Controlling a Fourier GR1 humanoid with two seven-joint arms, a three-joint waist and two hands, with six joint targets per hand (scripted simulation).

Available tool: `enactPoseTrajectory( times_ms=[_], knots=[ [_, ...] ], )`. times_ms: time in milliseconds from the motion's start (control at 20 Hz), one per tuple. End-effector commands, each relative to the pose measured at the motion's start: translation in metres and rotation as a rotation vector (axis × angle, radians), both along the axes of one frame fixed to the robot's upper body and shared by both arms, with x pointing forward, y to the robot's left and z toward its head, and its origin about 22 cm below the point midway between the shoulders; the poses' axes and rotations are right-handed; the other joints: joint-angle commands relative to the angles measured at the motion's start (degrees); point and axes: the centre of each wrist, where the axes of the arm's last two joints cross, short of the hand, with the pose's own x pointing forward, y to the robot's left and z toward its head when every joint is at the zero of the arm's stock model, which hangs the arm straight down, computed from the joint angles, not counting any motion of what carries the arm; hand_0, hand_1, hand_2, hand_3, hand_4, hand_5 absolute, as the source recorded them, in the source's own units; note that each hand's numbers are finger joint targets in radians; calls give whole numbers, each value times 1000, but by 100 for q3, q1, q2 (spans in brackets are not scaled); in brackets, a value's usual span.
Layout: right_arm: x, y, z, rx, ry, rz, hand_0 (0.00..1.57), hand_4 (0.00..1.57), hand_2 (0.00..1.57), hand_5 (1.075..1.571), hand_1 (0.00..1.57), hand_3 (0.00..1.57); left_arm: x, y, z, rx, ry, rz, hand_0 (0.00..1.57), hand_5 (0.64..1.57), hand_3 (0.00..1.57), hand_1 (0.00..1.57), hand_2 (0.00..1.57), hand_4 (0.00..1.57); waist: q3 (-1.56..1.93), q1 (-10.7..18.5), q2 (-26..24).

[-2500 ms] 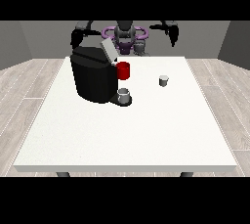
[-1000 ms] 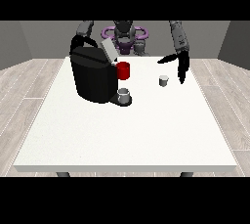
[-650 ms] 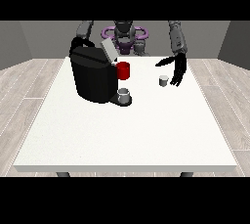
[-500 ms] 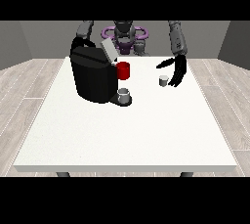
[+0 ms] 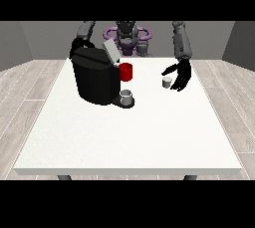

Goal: Insert the coffee pod into the coffee machine and close the lid

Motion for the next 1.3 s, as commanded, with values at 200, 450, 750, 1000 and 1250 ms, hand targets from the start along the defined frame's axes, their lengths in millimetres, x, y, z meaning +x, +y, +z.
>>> enactPoseTrajectory(
  times_ms=[200, 450, 750, 1000, 1250],
  knots=[
    [2, 1, 4, -6, -40, -10, 0, 491, 0, 1571, 0, 0, 4, 5, 0, 101, -125, -20, 686, 1571, 651, 686, 849, 288, -2, 5, 244],
    [10, 5, 13, 45, -59, 7, 0, 492, 0, 1571, 0, 0, 12, -22, -10, 140, -171, 10, 920, 1571, 829, 920, 1042, 361, -2, -60, 330],
    [7, 3, -1, 42, -22, -24, 0, 487, 0, 1571, 0, 0, 12, -4, -2, 232, -95, -36, 1028, 1571, 890, 1028, 1112, 287, 0, 23, 218],
    [6, 11, -5, 55, -55, -31, 0, 424, 0, 1571, 0, 0, 27, -16, 14, 212, -203, -78, 1317, 1571, 1407, 1317, 1430, 548, 0, 26, 318],
    [-6, -15, -44, 84, 79, -63, 0, 438, 0, 1571, 0, 0, 45, -34, 45, 163, -165, -200, 1400, 1571, 1364, 1400, 1423, 595, 6, 124, -388]
  ],
)
